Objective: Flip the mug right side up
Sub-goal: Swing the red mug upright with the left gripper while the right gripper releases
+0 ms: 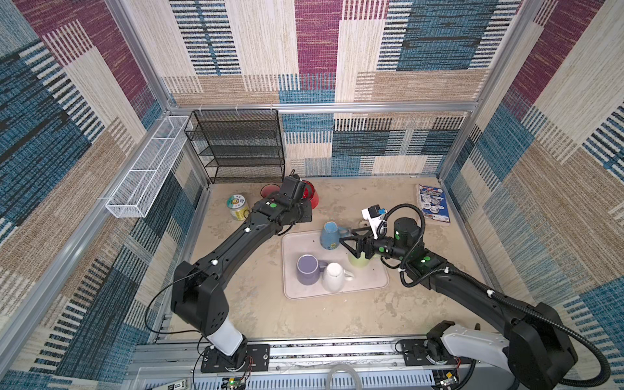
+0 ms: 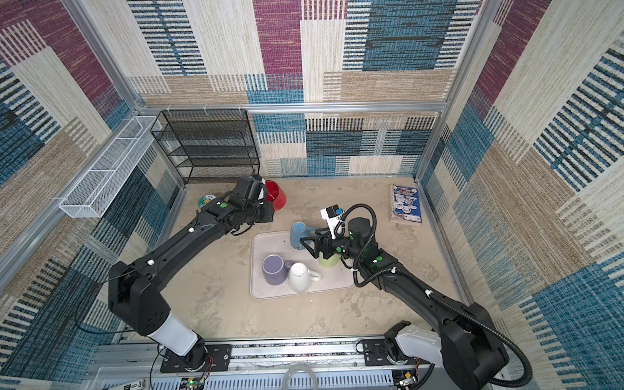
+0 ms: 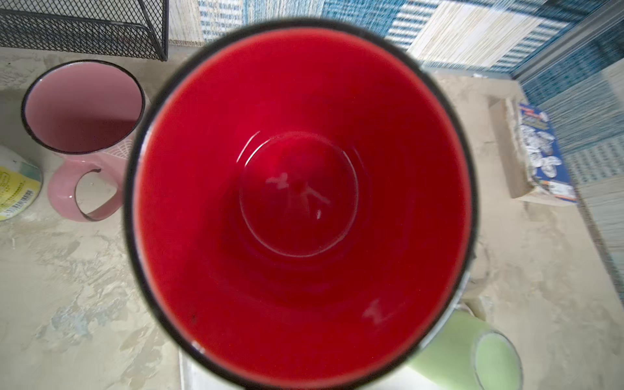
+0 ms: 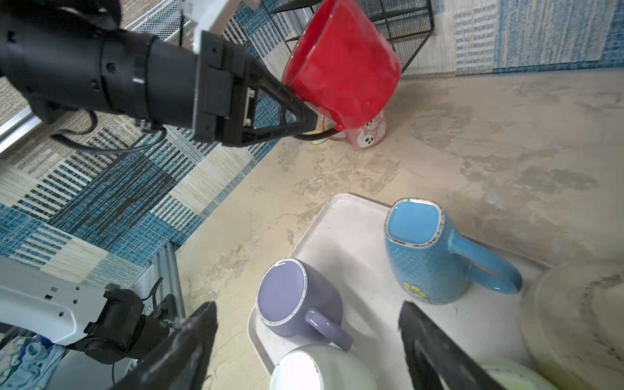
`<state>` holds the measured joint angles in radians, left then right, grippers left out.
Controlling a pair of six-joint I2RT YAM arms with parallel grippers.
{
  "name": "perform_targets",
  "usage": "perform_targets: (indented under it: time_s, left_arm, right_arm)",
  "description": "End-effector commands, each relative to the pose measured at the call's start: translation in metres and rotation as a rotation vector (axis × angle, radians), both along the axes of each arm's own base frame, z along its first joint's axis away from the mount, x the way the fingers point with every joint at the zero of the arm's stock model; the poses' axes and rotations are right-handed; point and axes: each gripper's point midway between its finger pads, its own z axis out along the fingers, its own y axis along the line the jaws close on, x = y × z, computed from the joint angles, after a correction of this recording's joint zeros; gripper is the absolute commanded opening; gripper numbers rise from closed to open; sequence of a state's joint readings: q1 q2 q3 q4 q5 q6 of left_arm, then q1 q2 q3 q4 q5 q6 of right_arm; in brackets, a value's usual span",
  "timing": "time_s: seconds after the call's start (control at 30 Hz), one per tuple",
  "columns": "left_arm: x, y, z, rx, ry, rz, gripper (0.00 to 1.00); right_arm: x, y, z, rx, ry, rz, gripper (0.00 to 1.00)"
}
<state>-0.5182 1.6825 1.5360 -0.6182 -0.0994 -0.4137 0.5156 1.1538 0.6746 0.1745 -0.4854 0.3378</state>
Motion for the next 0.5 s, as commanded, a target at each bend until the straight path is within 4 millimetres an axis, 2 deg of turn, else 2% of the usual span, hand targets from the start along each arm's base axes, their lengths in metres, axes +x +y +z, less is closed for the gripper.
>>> perform_targets:
  time_s: [0.0,0.23,0.47]
  left_arm:
    - [0.014,0.006,-0.007,0.081,0.016,0.0,0.0]
    - [0.055,0.009,-0.036,0.117,0.082,0.04,0.0]
    - [0.079,0.015,-0.069,0.102,0.167,0.074,0.0]
  right_arm:
    - [0.007,-0.012,0.002,-0.03,-0.041,-0.08,0.88]
    - [0.008,-0.023,0.004,-0.008,-0.039,-0.15,0.93]
    - [0.009,-0.023,0.0,0.005,-0.026,-0.159,0.96]
